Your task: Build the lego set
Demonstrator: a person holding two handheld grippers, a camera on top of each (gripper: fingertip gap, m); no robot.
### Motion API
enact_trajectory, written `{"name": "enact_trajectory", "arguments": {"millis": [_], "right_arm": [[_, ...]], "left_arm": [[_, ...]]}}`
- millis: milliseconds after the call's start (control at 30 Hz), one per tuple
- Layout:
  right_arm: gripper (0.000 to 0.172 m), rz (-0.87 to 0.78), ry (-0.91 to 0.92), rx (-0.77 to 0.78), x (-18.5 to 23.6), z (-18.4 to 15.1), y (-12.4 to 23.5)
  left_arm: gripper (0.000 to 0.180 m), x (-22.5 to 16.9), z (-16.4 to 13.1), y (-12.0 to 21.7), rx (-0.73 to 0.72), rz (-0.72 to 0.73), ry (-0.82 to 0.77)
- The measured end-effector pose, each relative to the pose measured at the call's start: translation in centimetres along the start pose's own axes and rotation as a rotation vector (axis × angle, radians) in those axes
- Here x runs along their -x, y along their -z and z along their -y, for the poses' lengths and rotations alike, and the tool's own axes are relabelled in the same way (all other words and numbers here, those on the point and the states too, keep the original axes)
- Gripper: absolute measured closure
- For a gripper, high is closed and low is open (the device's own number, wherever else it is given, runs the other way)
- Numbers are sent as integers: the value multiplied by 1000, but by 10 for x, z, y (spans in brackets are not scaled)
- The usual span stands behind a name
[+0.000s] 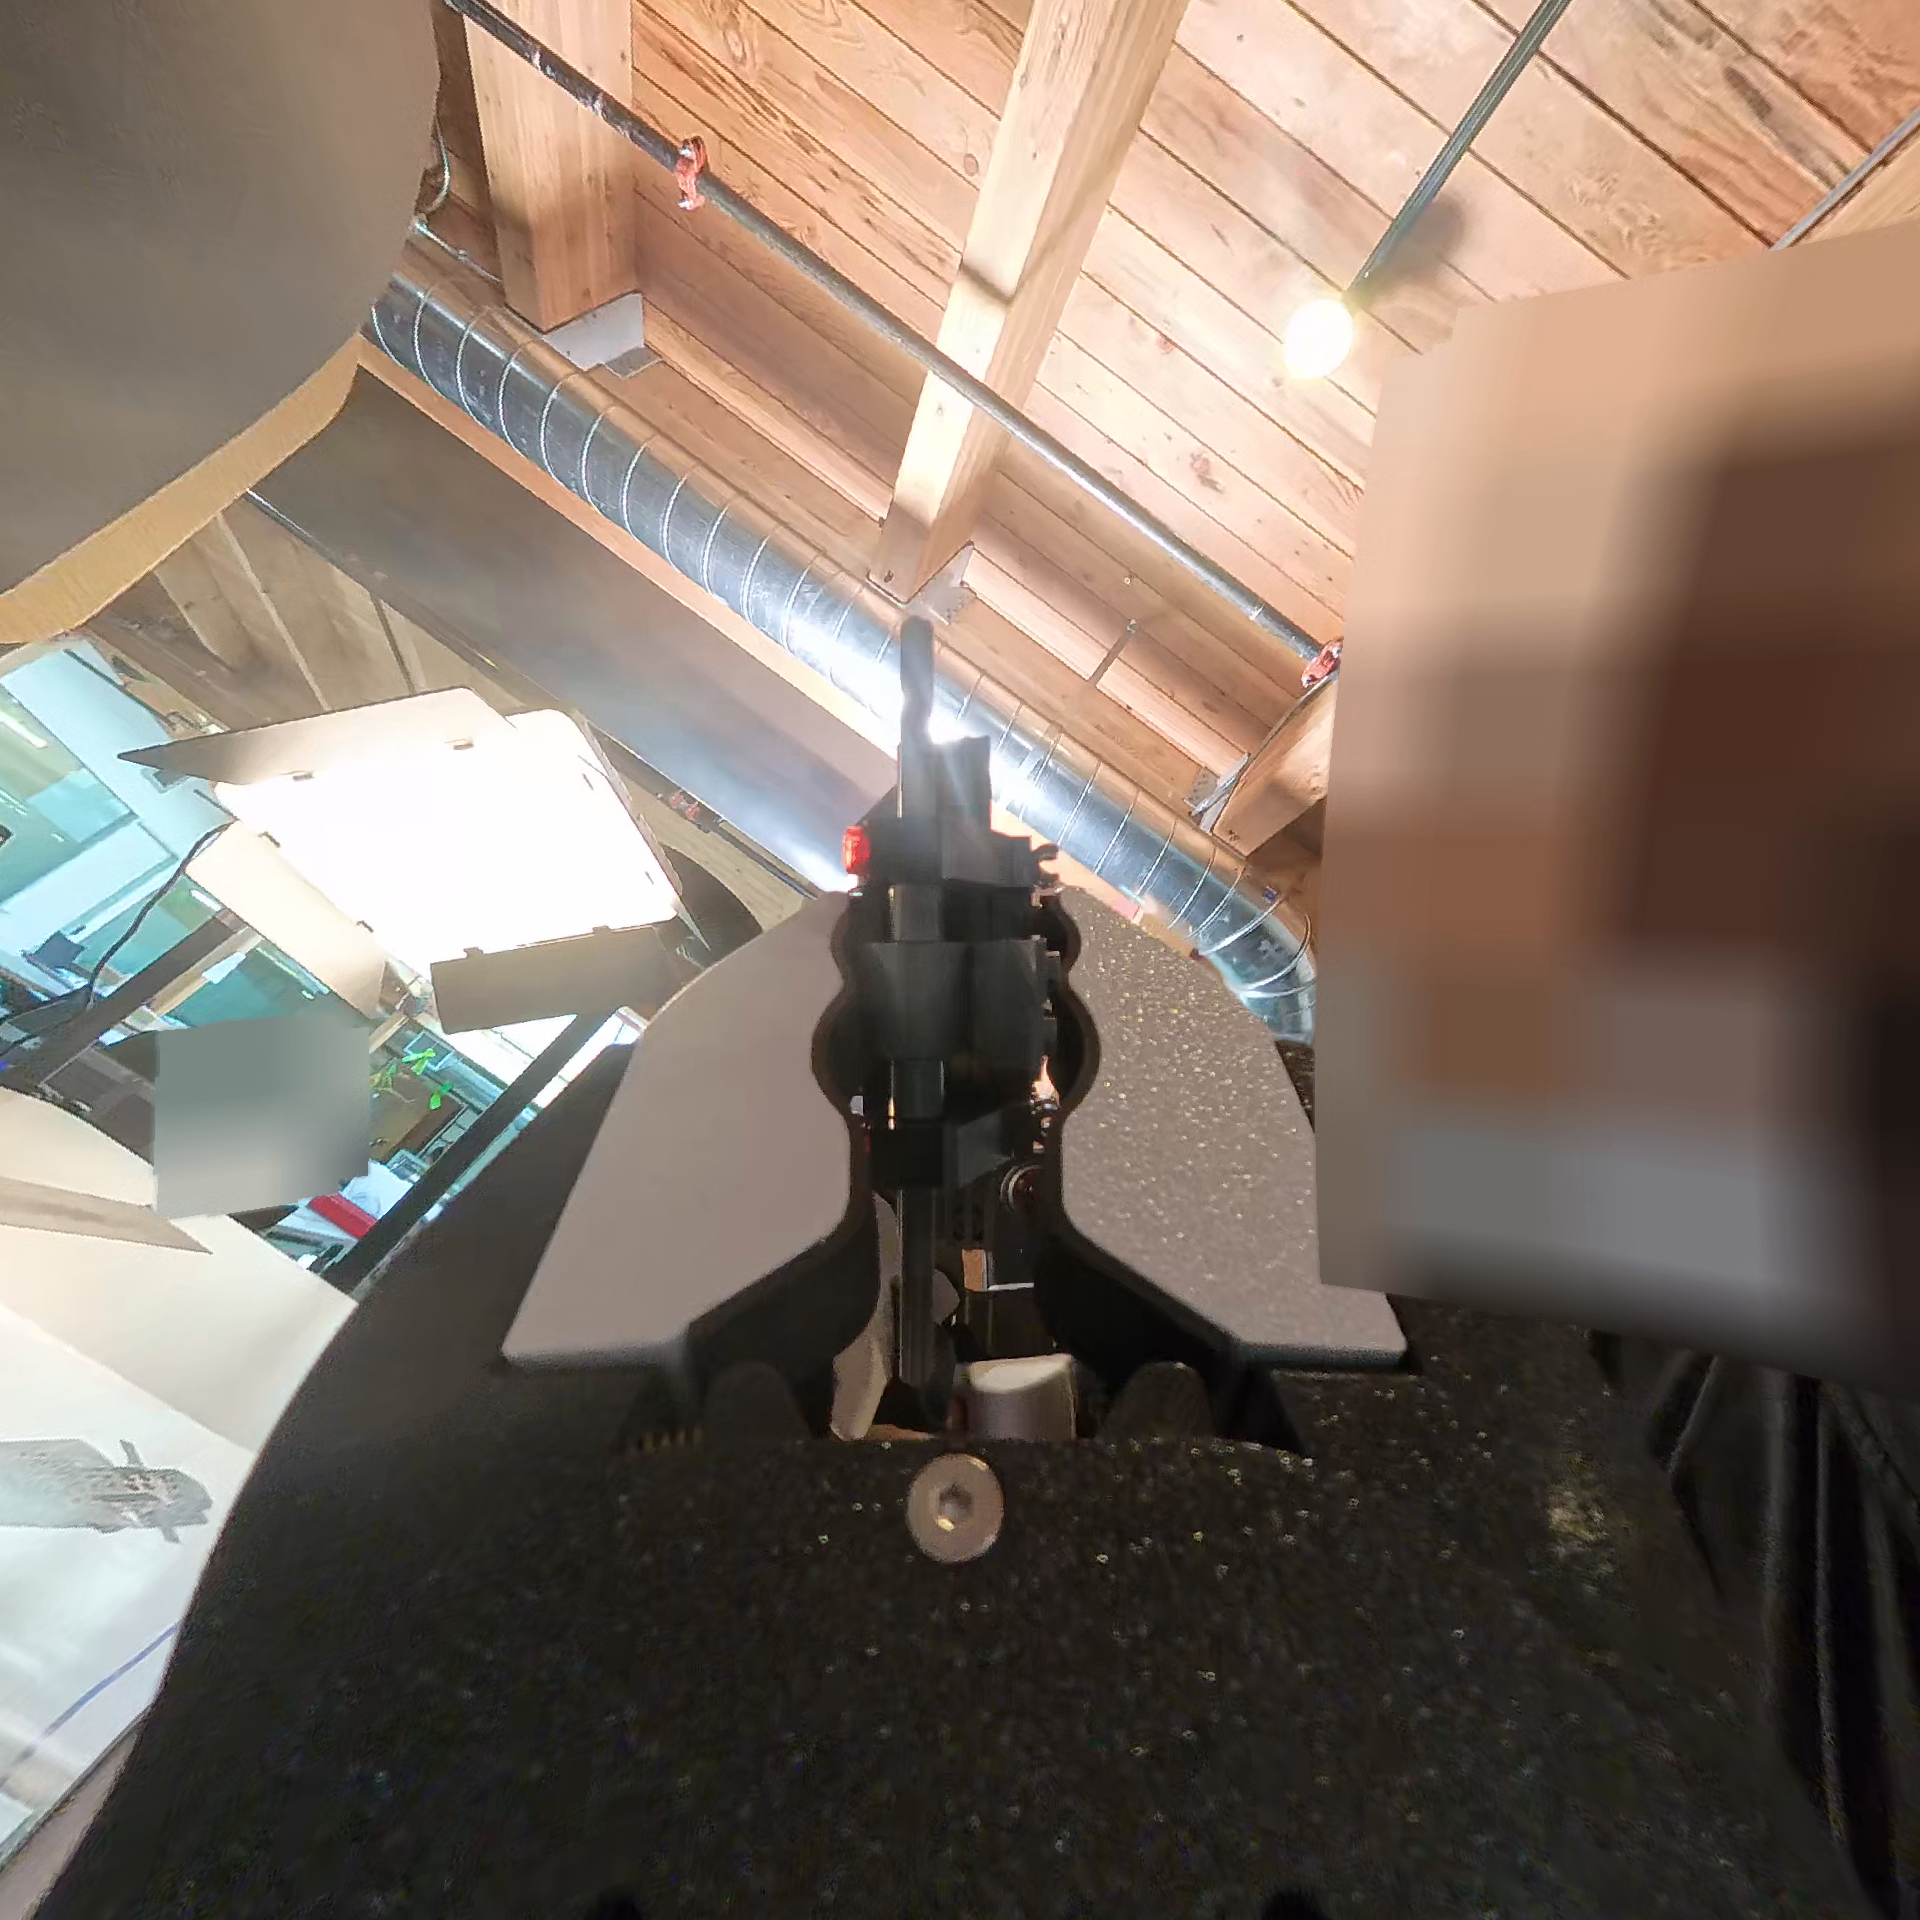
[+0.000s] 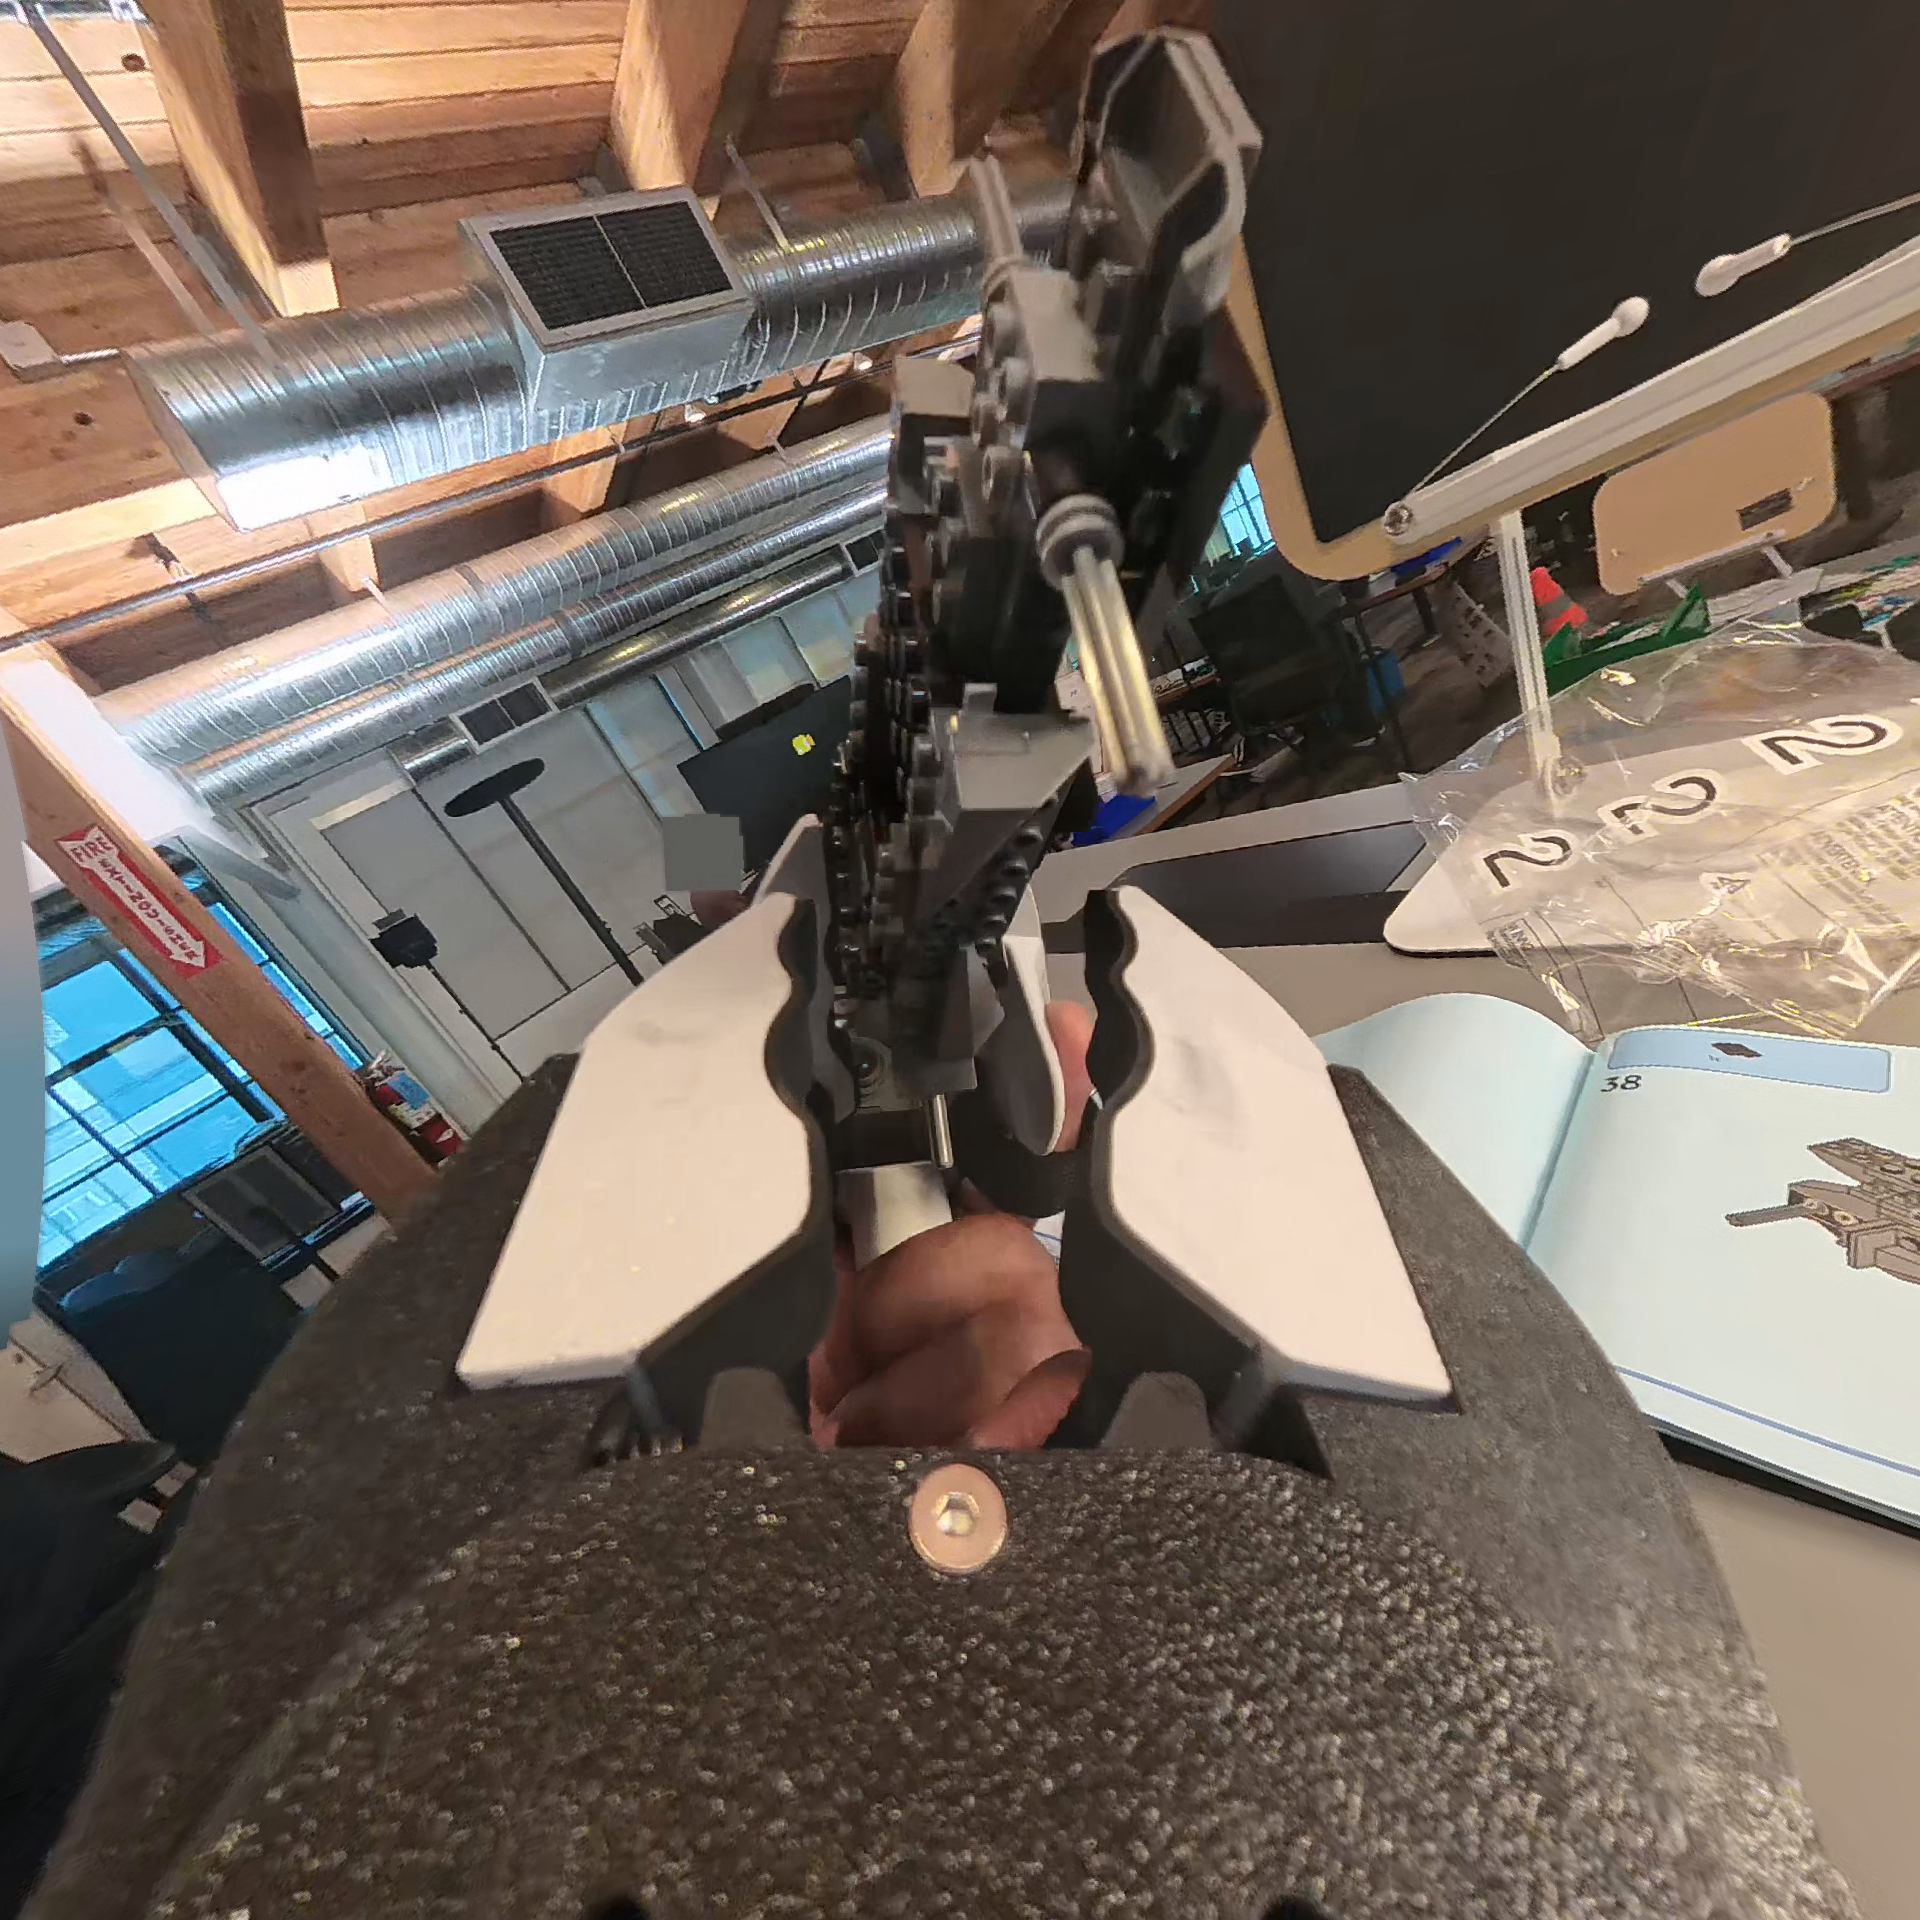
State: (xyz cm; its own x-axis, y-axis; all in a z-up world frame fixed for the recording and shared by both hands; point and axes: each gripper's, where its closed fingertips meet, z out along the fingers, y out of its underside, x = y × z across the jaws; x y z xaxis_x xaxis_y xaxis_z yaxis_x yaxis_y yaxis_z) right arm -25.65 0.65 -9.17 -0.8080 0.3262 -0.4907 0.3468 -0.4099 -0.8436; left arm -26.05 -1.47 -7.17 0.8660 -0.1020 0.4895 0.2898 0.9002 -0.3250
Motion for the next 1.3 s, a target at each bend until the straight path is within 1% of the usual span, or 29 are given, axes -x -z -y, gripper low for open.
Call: {"name": "enact_trajectory", "arguments": {"millis": [133, 233, 333, 367, 467, 500, 867, 900, 967, 1067, 1167, 1200, 1300], "right_arm": [[122, -32, -28, 10, -8, -1, 1], [123, -57, -61, 11, -16, -1, 2], [121, -52, -78, 11, -18, -2, 2], [122, -48, -75, 10, -17, -2, 3], [133, -50, -36, 18, -14, -2, 3], [133, -55, -29, 18, -13, -1, 3], [137, 44, -87, 11, -4, -1, 2], [136, 51, -85, 10, -3, -1, 2], [130, 61, -81, 1, -2, -2, 1], [122, 29, -22, -1, -6, -3, -1], [122, 6, 18, -1, -10, -2, -1], [116, 8, 38, -1, -11, -3, 0], [113, -23, 42, 22, -17, -9, -1]], "left_arm": [[149, 3, -12, -4, 65, 46, -56], [149, 8, -18, -5, 86, 67, -35], [149, 8, -20, -5, 85, 67, -11], [149, 9, -21, -5, 91, 71, -14], [149, 10, -22, -4, 101, 83, -17], [149, 9, -22, -4, 99, 76, -14], [149, 2, -22, -6, 112, 31, -24], [149, 1, -21, -6, 108, 20, -14], [149, -1, -19, -6, 95, -12, 27], [149, 2, -16, -6, 87, -17, 104], [149, 11, -13, -6, 75, 37, 155], [149, 17, -10, -5, 53, 67, 184], [149, 34, 8, 3, -33, 148, 244]]}}
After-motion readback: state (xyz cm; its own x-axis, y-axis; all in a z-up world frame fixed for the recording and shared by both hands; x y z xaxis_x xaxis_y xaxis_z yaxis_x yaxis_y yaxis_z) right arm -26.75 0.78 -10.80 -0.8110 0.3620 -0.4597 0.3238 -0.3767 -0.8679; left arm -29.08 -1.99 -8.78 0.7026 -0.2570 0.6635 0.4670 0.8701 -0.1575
